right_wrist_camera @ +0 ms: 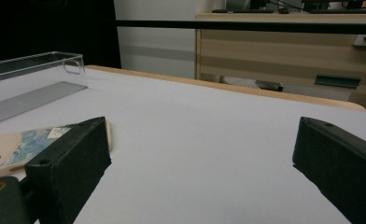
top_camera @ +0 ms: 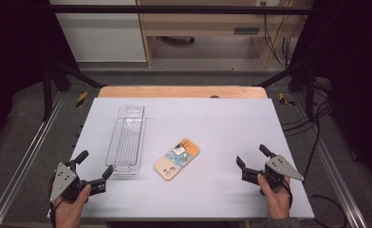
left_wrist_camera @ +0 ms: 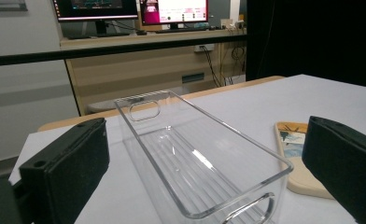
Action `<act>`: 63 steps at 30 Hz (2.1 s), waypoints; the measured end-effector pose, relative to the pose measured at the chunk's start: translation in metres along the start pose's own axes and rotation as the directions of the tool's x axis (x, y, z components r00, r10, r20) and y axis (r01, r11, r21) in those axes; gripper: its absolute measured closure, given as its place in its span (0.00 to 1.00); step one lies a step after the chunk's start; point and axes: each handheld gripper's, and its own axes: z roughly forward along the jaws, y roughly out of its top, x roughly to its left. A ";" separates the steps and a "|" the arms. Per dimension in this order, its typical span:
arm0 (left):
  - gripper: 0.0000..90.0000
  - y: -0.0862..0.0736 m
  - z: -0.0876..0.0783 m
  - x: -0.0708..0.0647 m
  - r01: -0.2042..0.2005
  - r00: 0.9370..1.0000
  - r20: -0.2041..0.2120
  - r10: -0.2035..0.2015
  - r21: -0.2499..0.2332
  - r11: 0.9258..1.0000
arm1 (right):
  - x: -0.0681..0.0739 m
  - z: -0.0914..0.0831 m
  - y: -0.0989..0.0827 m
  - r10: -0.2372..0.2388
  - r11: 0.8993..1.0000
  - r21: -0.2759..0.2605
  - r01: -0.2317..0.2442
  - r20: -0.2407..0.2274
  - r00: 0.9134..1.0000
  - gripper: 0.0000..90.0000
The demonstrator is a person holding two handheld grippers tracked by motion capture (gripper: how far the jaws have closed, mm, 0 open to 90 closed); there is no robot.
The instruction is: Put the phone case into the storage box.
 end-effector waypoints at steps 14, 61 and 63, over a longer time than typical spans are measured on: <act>0.01 0.056 0.018 -0.042 0.002 0.993 0.120 -0.010 0.069 0.998 | 0.004 0.000 -0.001 -0.012 1.000 -0.007 0.012 -0.013 1.000 0.04; 0.06 -0.009 0.184 -0.144 -0.168 0.971 0.235 0.040 0.551 0.817 | 0.003 0.004 -0.003 0.016 1.000 -0.008 -0.016 -0.046 0.999 0.03; 0.06 -0.011 0.186 -0.141 -0.158 0.974 0.224 0.034 0.561 0.812 | 0.004 0.005 -0.003 0.013 1.000 -0.004 -0.013 -0.050 0.999 0.03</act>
